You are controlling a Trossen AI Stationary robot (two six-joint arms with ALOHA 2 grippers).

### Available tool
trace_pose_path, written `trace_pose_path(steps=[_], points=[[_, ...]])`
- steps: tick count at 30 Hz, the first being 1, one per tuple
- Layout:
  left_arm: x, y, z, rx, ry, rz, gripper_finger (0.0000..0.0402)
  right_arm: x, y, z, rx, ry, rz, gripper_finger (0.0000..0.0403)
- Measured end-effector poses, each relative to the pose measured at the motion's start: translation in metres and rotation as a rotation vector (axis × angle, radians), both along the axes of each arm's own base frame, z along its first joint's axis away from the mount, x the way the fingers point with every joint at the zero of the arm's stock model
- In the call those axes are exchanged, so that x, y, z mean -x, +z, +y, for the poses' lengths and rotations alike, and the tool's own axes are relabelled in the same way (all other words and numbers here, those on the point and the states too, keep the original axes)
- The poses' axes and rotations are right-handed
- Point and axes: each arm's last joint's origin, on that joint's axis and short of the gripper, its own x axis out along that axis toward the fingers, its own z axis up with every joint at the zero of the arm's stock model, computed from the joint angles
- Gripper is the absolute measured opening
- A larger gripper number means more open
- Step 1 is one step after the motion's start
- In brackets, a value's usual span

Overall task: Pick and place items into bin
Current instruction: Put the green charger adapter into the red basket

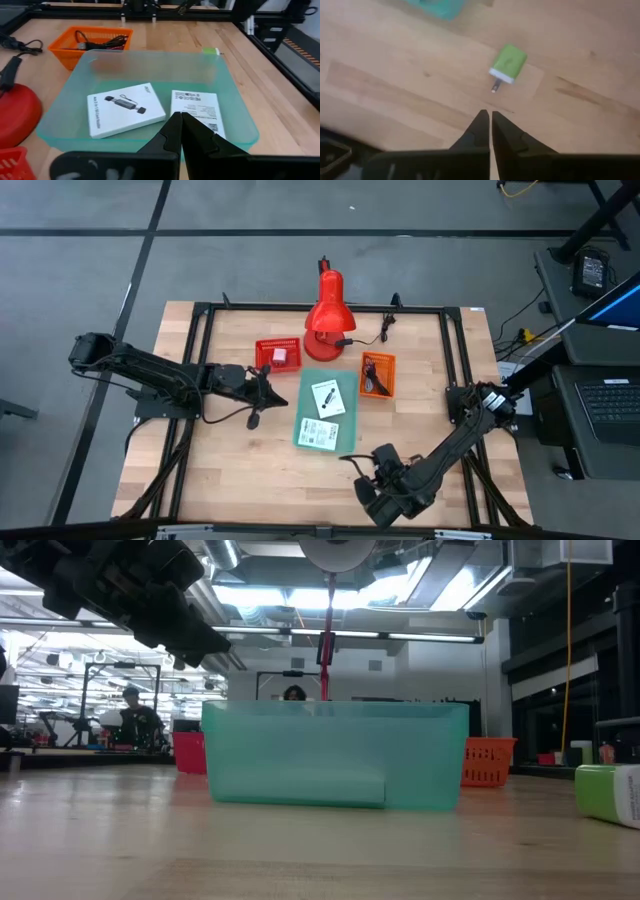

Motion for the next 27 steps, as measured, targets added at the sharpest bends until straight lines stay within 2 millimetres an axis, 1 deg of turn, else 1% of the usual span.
trace_pose_path(steps=[3, 6, 14, 18, 22, 27], points=[[0.0, 0.0, -0.001, 0.011, -0.029, 0.001, 0.0004, 0.001, 0.001, -0.002, 0.01, -0.047, 0.005, 0.0012], [0.0, 0.0, -0.002, 0.023, -0.059, 0.002, 0.0004, 0.001, 0.0, -0.002, 0.01, -0.064, 0.001, 0.0032], [0.001, -0.001, -0.003, 0.032, -0.113, 0.009, 0.0004, 0.0, 0.001, -0.003, 0.003, -0.112, -0.009, 0.0118], [0.002, -0.003, -0.003, 0.019, -0.119, 0.029, 0.0004, -0.001, -0.001, -0.003, 0.002, -0.131, -0.013, 0.0155], [0.002, -0.004, -0.003, 0.019, -0.119, 0.046, 0.0004, -0.005, -0.012, -0.001, 0.027, -0.133, 0.005, 0.0182], [0.003, -0.005, -0.003, 0.018, -0.118, 0.057, 0.0004, -0.014, -0.031, -0.003, 0.07, -0.151, 0.045, 0.0203]])
